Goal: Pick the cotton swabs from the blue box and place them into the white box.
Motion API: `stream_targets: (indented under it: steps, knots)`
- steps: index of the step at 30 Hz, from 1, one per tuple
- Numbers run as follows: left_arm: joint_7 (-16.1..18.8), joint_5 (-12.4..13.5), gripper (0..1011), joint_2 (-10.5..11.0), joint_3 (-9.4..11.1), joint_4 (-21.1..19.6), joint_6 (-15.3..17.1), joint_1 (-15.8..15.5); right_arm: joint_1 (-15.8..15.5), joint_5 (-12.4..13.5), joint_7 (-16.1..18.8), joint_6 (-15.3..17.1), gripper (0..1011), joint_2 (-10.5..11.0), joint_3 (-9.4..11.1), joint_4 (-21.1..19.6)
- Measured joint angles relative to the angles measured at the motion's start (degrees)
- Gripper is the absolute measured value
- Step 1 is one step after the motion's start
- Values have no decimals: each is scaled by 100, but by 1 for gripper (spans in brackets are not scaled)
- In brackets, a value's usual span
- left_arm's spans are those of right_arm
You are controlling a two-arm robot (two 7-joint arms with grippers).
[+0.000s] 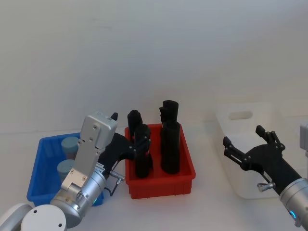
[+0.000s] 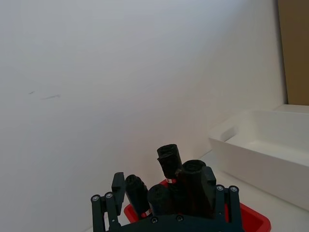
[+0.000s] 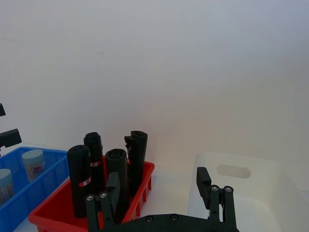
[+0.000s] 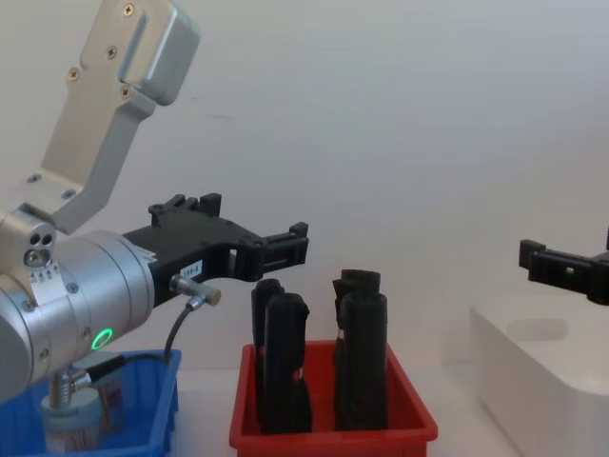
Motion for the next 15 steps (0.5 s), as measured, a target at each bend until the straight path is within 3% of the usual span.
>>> stream_targets:
  steps: [15]
  knots:
    - [0,0,1000,0,0,0,0,0,0,0,0,0,1001,0,0,0]
